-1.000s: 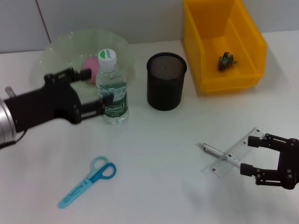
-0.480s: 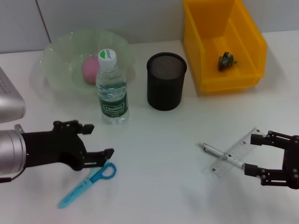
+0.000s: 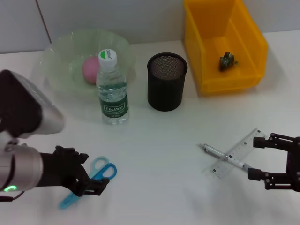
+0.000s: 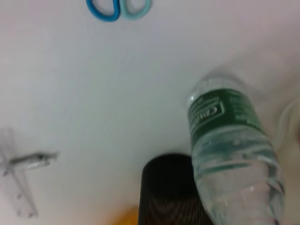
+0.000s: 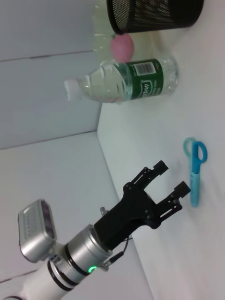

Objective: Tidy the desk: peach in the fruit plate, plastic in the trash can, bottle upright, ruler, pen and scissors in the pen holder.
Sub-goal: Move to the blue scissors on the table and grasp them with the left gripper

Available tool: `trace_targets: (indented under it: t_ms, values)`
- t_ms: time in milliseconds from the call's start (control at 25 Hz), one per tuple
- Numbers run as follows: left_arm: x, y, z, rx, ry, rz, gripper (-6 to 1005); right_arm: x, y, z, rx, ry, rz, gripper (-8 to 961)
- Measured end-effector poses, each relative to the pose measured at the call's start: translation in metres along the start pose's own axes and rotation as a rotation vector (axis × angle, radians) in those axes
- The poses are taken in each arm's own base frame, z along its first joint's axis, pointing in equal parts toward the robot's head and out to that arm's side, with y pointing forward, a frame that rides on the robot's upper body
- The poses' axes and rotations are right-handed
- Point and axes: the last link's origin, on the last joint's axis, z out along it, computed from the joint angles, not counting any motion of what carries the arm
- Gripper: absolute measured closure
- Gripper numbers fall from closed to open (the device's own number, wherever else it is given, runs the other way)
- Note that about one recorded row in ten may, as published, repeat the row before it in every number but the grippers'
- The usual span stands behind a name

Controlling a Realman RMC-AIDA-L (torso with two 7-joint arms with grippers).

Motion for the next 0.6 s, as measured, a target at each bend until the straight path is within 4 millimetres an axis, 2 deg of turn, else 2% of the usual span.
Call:
trace_targets:
  t_ms: [280, 600]
  values:
    - [0.013, 0.012, 0.009, 0.040, -0.081, -0.003, 196, 0.001, 0.001, 0.002, -0.004, 0.001, 0.001, 105]
    - [0.024, 0.011, 0.011, 0.089, -0.156, -0.018, 197, 0.003, 0.002, 0.001, 0.002, 0.003, 0.002, 104]
